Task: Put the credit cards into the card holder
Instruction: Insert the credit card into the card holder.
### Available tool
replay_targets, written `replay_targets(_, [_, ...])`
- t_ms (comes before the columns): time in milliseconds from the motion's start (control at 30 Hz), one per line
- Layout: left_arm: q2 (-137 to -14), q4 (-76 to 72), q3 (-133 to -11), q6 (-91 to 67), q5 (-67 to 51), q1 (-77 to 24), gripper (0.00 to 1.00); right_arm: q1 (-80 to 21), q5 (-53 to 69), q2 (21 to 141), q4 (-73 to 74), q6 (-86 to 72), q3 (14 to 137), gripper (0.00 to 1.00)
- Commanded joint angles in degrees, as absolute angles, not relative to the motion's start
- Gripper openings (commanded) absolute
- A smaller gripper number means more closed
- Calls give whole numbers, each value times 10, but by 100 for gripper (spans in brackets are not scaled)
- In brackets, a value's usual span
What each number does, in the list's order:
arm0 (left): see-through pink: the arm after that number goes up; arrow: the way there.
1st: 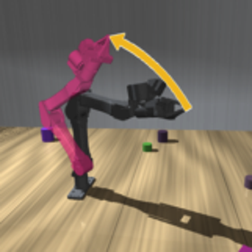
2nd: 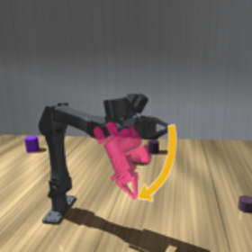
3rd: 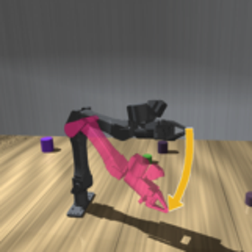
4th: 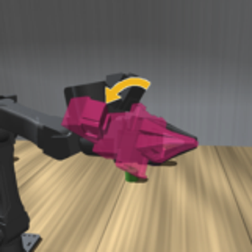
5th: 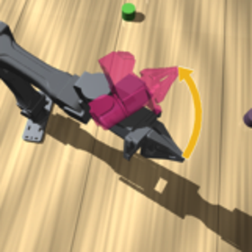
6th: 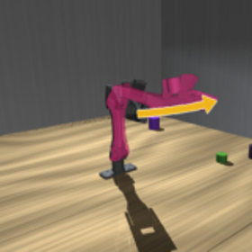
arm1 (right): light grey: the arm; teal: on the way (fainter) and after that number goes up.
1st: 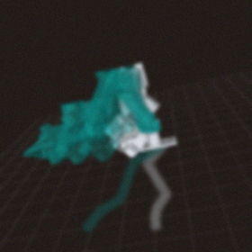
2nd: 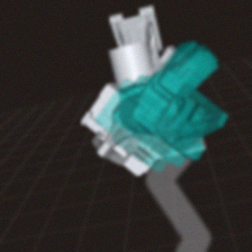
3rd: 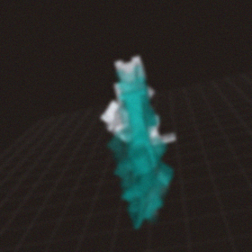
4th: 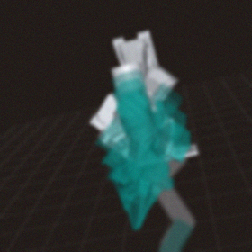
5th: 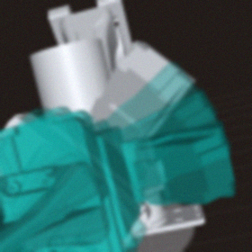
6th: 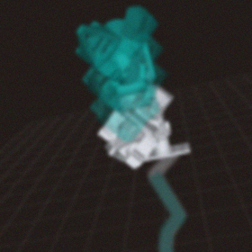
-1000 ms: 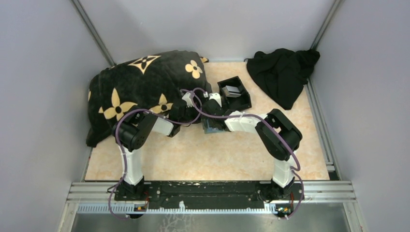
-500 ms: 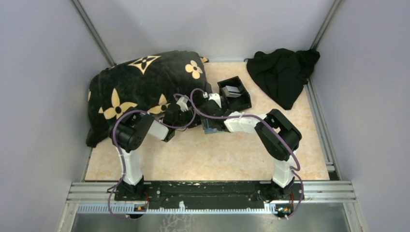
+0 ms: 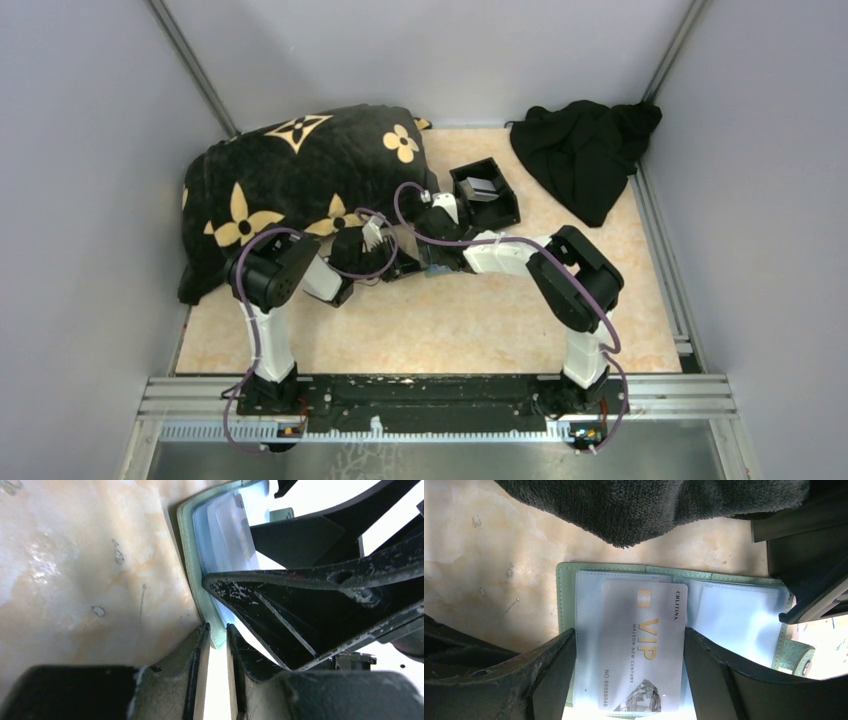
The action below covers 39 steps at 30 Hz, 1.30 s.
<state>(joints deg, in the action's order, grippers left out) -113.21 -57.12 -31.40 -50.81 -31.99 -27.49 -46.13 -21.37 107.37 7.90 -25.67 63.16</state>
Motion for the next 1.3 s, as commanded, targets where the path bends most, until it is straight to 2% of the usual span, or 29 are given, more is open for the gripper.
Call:
replay_targets(0, [-1189,-412,-269,-494,-364,-297,28,-484,-109,1135,119,-308,603,73])
replay_targets(333, [-1190,-431,-247,-496,-360,-283,28,-501,-142,1129,145,-301,622,72])
replay_targets(500, [-1186,-432,-245,-496,-359,-279,28,-503,-151,1129,149,-301,628,64])
replay_targets(833, [-1188,-434,-241,-494,-359,-274,28,-504,-171,1133,165,-306,636,60])
replay_targets(1133, [-1182,-432,-235,-495,-354,-269,28,-504,-186,1125,175,-315,640,73])
replay_targets(1267, [-1182,-431,-234,-494,-351,-268,28,-504,-182,1118,174,-316,638,74])
